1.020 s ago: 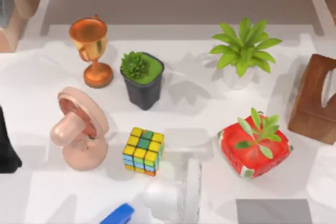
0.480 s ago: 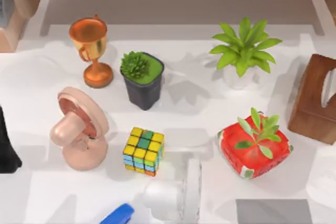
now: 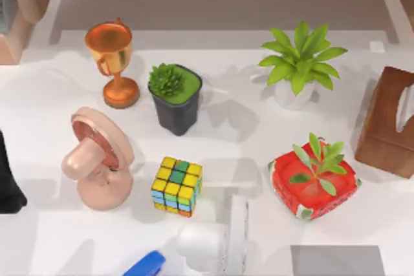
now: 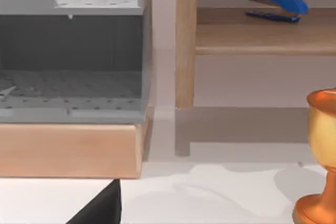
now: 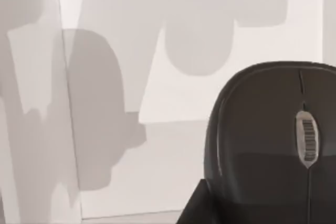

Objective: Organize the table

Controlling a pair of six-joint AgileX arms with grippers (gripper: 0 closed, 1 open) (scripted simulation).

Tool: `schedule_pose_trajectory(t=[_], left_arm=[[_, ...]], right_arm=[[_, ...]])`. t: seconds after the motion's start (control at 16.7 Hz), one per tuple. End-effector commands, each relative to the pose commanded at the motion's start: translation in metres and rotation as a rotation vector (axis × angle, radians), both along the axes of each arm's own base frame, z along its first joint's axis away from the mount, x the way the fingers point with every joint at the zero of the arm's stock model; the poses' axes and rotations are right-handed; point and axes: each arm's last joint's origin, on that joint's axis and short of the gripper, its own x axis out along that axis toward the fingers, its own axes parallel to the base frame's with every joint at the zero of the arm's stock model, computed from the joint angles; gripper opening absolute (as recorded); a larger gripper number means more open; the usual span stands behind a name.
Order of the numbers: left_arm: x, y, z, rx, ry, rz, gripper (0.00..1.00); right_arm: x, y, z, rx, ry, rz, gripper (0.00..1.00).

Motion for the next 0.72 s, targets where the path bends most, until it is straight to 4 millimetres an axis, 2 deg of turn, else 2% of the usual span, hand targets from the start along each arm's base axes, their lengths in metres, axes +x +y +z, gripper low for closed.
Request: schedule_pose_trajectory(t=[0.18, 0.36, 0.54, 0.72], left_arm=[[0.000, 0.000, 0.000, 0.000, 0.000, 0.000, 1.00], [0.000, 0.000, 0.000, 0.000, 0.000, 0.000, 1.00], [0.000, 0.000, 0.000, 0.000, 0.000, 0.000, 1.00], [0.000, 0.000, 0.000, 0.000, 0.000, 0.000, 1.00]], right_arm=[[-0.022, 0.053, 0.036, 0.003, -0.043, -0.016, 0.00], [-0.055, 0.112, 0.053, 0.028, -0.041, -0.018, 0.00], [-0.097, 0.167, 0.052, 0.054, -0.004, -0.012, 0.00], [-0.144, 0.212, 0.037, 0.067, 0.049, -0.005, 0.00]])
